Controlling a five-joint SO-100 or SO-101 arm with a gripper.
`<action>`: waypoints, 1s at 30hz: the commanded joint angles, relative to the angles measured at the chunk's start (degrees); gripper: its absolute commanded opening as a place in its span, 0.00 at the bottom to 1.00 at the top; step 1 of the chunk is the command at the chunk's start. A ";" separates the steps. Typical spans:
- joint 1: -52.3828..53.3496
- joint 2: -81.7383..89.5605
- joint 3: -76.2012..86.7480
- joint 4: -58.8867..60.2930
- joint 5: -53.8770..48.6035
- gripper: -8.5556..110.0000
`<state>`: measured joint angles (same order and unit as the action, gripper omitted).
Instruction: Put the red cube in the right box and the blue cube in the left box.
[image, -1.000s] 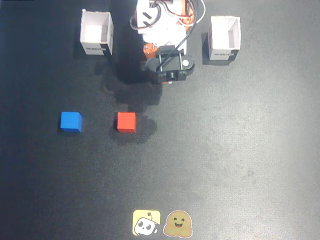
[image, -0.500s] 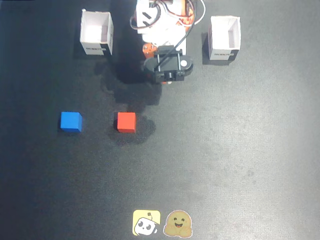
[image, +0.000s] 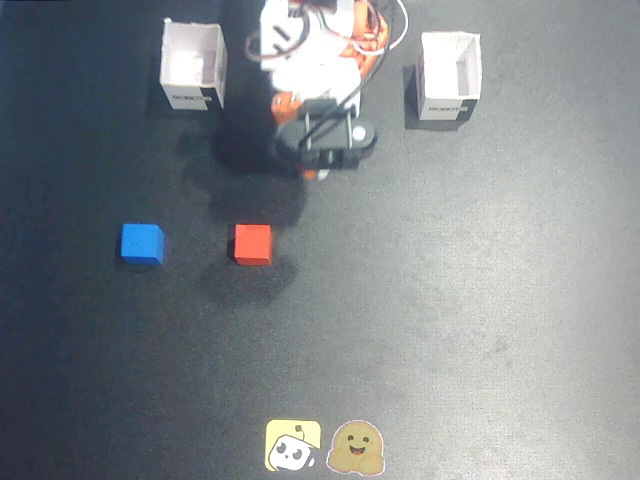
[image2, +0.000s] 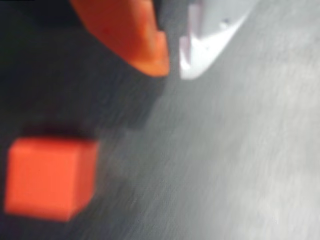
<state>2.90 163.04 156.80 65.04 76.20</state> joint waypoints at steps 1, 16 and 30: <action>2.37 -14.59 -10.20 -4.92 -4.13 0.10; 4.75 -35.51 -17.14 -20.57 -8.79 0.18; 6.24 -39.90 -15.64 -24.17 -11.07 0.28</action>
<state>8.17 123.57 142.73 42.36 66.09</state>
